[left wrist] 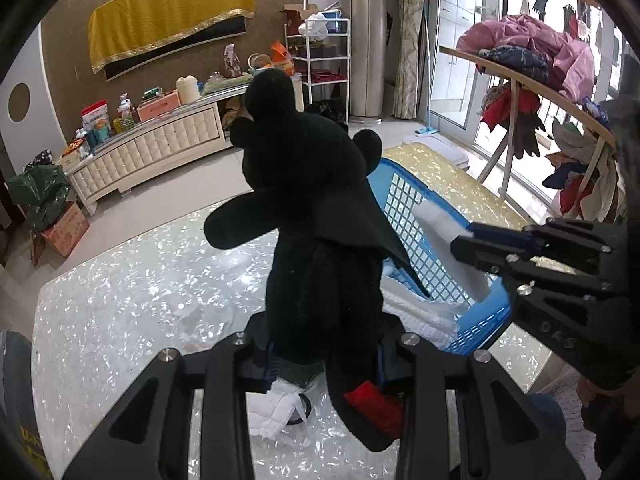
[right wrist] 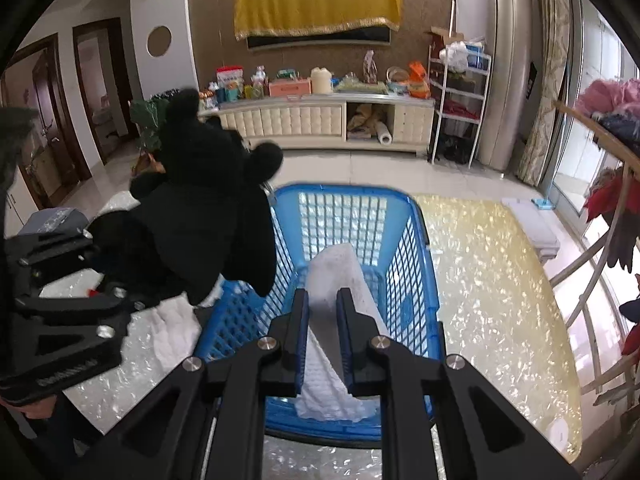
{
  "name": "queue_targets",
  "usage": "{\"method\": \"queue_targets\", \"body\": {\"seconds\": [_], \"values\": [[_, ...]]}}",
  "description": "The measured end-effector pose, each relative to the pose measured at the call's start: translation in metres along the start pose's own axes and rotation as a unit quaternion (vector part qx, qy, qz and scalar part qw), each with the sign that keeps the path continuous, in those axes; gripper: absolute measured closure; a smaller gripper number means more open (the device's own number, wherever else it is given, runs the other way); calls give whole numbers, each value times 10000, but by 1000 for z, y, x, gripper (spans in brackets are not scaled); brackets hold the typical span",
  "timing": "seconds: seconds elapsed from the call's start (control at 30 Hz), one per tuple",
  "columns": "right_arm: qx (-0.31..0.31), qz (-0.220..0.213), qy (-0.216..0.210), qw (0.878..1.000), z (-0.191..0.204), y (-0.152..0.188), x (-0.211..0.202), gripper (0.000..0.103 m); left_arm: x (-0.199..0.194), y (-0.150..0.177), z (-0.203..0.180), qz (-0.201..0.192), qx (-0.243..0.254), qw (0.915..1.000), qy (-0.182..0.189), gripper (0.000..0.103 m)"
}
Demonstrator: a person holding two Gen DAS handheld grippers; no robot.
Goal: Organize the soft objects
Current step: 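Drop the white pad into the basket with the right tool while the left tool carries the toy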
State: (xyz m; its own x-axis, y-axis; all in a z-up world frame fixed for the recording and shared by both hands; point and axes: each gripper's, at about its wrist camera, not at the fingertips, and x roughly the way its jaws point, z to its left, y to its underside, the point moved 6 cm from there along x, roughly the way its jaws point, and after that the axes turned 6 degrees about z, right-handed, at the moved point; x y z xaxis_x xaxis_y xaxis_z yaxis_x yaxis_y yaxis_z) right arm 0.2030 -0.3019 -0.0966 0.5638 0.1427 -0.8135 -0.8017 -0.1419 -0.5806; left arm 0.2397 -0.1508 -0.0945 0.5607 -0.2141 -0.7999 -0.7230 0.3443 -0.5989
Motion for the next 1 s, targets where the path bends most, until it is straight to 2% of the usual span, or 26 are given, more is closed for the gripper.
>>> {"method": "queue_targets", "body": {"seconds": [0.3,0.63,0.67,0.73,0.77,0.83,0.93,1.0], "values": [[213,331,2,9992,-15,10,23,90,17,-5,0,115,-14,9999,-23,71],[221,740,168,9969,-13,16,33,89,15,-6,-2,95,16,10000,-20,70],[223,709,241,9969,-14,16,32,86,15,-6,-2,92,12,10000,-27,70],[227,650,373,9969,-15,16,29,67,14,-6,-1,87,-5,10000,-20,70],[274,609,380,9970,-21,15,29,46,14,-6,-1,89,-15,10000,-19,70],[337,464,352,9977,-24,14,23,26,13,-6,-3,93,-17,10000,7,70],[350,253,368,9984,-28,12,12,15,14,-7,-7,84,-11,10000,23,70],[318,141,418,9985,-31,15,5,0,14,-8,-9,65,13,10000,50,70]]}}
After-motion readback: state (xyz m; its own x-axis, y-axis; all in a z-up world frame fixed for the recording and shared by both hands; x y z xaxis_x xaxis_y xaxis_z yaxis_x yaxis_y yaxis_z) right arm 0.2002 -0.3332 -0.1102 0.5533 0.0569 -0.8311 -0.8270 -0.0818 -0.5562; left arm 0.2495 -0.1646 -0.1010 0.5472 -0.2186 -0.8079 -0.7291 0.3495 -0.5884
